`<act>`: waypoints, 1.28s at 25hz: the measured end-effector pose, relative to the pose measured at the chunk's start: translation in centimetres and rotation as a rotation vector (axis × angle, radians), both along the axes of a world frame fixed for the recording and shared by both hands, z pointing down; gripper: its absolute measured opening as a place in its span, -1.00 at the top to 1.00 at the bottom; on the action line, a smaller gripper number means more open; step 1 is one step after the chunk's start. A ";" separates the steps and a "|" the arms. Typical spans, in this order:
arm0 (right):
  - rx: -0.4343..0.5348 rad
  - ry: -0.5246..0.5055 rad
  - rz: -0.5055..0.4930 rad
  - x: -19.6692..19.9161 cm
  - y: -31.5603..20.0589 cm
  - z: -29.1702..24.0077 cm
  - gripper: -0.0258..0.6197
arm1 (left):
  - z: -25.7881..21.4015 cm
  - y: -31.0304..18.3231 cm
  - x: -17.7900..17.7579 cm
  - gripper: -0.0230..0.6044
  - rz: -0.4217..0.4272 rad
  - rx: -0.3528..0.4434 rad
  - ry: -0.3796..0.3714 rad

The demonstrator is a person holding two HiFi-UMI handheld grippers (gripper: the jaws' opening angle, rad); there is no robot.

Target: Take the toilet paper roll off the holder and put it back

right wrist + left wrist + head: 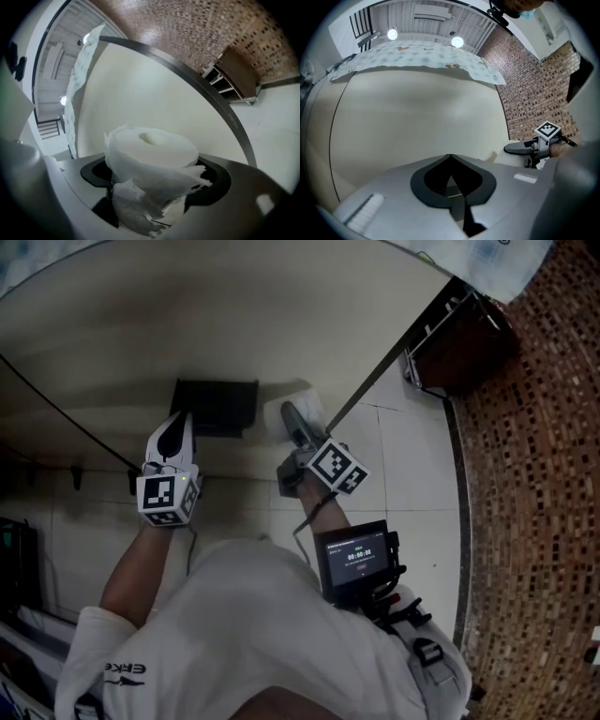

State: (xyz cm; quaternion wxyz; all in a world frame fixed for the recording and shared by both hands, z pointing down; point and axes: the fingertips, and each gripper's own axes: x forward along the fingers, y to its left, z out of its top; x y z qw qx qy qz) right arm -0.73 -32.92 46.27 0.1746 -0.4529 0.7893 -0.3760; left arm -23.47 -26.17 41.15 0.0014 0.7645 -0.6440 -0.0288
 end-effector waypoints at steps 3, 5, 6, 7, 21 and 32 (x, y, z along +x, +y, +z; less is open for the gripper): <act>-0.067 -0.172 0.025 0.5 -0.2 1.5 -0.57 | 0.5 0.1 -0.1 0.92 -0.005 -0.013 0.001; -0.111 -0.287 0.035 0.6 -0.1 2.5 -0.57 | 0.8 0.3 -0.1 0.92 -0.005 -0.021 -0.001; -0.130 -0.334 0.040 0.5 -0.1 2.9 -0.57 | 0.9 0.4 -0.3 0.92 -0.006 -0.024 -0.002; -0.147 -0.369 0.044 0.4 0.0 3.4 -0.57 | 1.1 0.5 -0.5 0.92 -0.009 -0.029 -0.003; -0.209 -0.428 0.064 0.3 0.1 5.7 -0.57 | 10.5 0.9 -1.6 0.87 0.086 -0.263 -0.113; -0.222 -0.420 0.098 -0.1 0.2 6.7 -0.57 | 15.2 -1.3 0.8 0.21 0.305 -0.374 -0.281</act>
